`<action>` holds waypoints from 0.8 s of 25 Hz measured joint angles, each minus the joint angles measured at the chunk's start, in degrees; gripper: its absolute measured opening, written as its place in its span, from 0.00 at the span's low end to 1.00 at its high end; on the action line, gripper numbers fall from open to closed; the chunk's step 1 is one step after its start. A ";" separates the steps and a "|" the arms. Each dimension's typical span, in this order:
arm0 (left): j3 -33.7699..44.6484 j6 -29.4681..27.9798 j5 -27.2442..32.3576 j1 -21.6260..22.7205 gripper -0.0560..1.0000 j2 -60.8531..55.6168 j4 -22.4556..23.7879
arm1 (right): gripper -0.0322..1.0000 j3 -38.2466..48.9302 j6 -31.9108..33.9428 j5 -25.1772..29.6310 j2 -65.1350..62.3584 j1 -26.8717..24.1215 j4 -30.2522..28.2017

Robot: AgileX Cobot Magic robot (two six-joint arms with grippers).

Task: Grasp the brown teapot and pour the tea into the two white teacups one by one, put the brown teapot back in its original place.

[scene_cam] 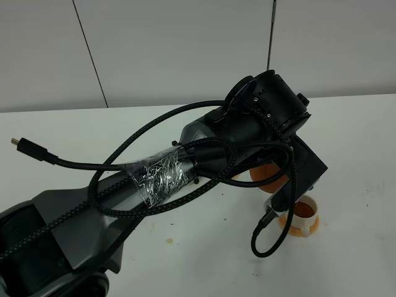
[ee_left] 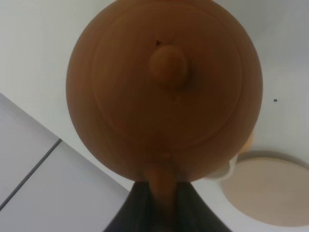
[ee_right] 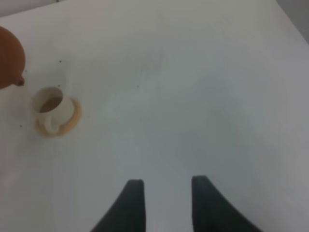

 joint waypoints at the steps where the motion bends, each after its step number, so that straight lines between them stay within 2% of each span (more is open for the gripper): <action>1: 0.00 0.06 0.07 0.00 0.22 0.00 0.00 | 0.26 0.00 0.00 0.00 0.00 0.00 0.00; 20: 0.00 0.23 0.13 0.00 0.22 0.00 -0.24 | 0.26 0.00 0.00 0.00 0.00 0.00 0.00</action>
